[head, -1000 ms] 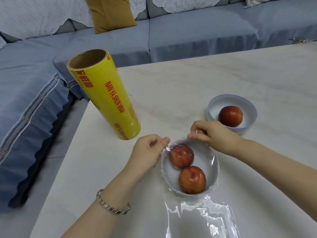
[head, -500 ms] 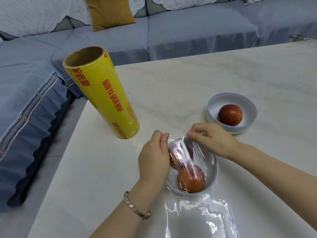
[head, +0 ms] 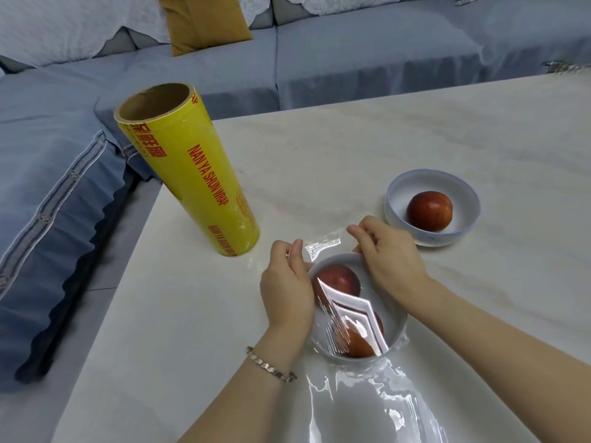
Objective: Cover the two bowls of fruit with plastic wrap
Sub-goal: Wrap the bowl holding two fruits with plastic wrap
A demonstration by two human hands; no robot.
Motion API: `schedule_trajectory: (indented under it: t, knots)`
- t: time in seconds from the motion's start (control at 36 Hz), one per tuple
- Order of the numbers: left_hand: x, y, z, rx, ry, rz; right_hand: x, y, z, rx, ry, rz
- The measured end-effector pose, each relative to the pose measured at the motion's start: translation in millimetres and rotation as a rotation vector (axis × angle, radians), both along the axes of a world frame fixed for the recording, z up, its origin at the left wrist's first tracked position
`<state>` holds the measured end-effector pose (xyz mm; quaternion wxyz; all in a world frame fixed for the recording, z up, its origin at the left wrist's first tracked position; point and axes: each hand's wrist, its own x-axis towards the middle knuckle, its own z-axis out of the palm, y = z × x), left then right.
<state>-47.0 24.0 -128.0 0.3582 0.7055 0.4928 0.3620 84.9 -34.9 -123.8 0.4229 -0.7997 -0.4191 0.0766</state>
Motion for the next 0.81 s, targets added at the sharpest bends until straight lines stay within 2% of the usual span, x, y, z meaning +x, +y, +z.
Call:
schedule_trajectory:
  t: [0.11, 0.31, 0.42, 0.47, 0.56, 0.61, 0.67, 0.81]
  knots:
    - [1, 5, -3, -0.036, -0.019, -0.01, 3, 2, -3, -0.018, -0.002, -0.023]
    - [5, 12, -9, -0.114, -0.061, 0.046, 7, 3, -6, -0.097, 0.114, -0.083]
    - [5, 16, -9, -0.228, -0.044, 0.091, 12, 6, -8, -0.184, 0.174, -0.077]
    - [6, 21, -11, -0.376, -0.037, 0.107, 16, 8, -8, -0.233, 0.31, -0.1]
    - [3, 28, -14, -0.814, -0.098, 0.077, 20, 9, -14, -0.372, 0.491, -0.13]
    - [0, 33, -13, -1.026, -0.104, -0.003, 21, 8, -16, -0.357, 0.683, -0.16]
    - [-2, 37, -11, -1.012, -0.002, -0.072, 21, 5, -15, -0.301, 0.916, -0.184]
    - [-7, 50, -10, -0.579, 0.378, -0.191, 30, -10, -5, -0.383, 1.123, 0.021]
